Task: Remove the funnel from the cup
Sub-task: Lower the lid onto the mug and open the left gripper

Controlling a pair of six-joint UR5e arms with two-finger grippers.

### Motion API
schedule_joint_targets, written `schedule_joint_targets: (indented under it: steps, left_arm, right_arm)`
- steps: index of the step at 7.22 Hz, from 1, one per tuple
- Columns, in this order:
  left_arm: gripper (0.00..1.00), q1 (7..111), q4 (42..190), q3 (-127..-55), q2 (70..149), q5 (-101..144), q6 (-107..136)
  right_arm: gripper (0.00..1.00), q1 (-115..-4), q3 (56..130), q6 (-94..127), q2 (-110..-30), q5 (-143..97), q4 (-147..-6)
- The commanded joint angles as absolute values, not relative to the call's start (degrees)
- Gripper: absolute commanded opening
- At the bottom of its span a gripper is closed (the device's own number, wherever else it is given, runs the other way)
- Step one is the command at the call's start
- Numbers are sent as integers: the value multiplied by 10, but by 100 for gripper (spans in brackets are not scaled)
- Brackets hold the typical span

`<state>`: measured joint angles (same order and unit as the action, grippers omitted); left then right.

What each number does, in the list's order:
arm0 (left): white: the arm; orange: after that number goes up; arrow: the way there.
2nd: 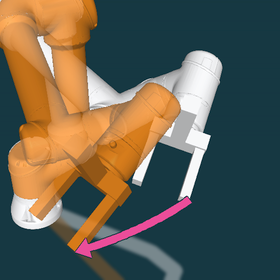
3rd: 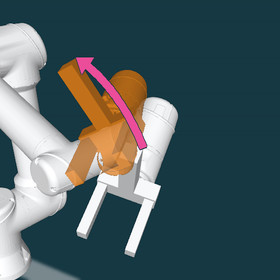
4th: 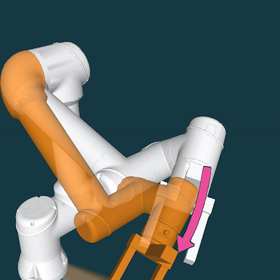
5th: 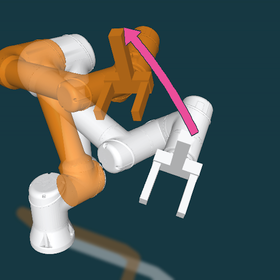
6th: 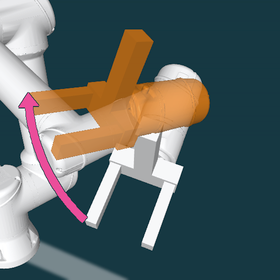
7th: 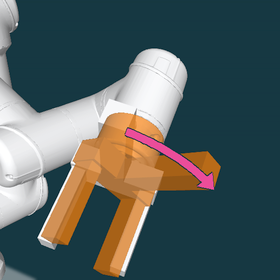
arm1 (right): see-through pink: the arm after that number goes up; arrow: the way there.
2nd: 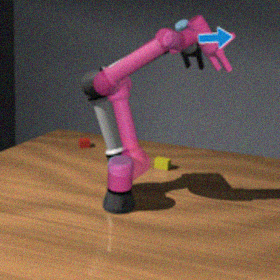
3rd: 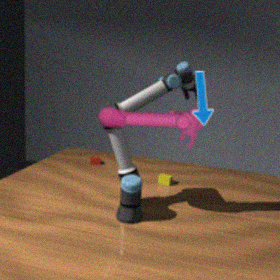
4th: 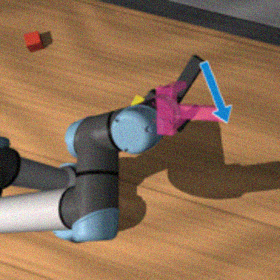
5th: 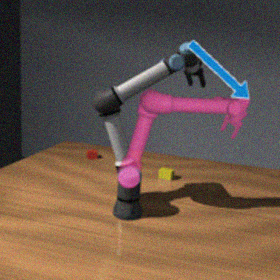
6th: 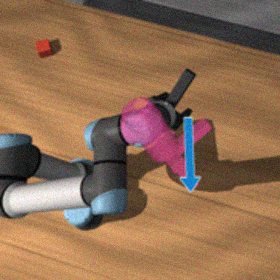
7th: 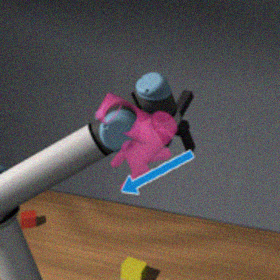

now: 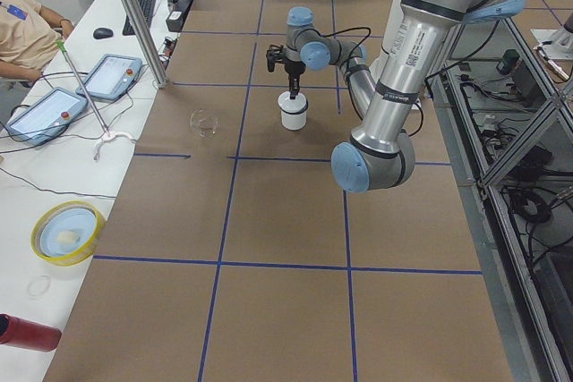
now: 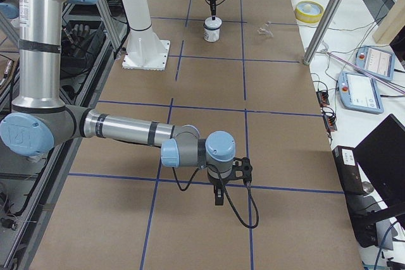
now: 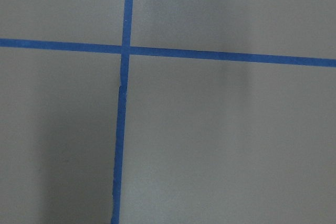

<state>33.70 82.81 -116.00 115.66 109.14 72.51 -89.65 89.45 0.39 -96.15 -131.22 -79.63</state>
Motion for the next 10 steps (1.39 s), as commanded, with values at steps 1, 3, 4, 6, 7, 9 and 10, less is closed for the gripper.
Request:
schedule_joint_targets:
  steps: [1, 3, 4, 6, 7, 9, 10]
  left_arm:
    - [0, 337, 829, -1158, 1157, 1093, 725]
    - [0, 337, 829, -1158, 1157, 1094, 725]
    - [0, 336, 829, -1158, 1156, 1094, 734]
    - [0, 331, 830, -1158, 1156, 1094, 736]
    - [0, 328, 831, -1158, 1155, 1094, 737]
    - [0, 327, 832, -1158, 1155, 1094, 737]
    - [5, 327, 832, -1158, 1155, 1094, 736]
  right_arm:
    - [100, -896, 895, 4, -962, -1312, -796]
    - [100, -896, 894, 4, -962, -1312, -796]
    - [100, -896, 894, 4, -962, -1312, -796]
    - [100, -896, 895, 4, -962, -1312, -796]
    - [100, -896, 894, 4, -962, -1312, -796]
    - [100, -896, 894, 4, -962, -1312, -796]
    - [100, -896, 894, 4, -962, -1312, -796]
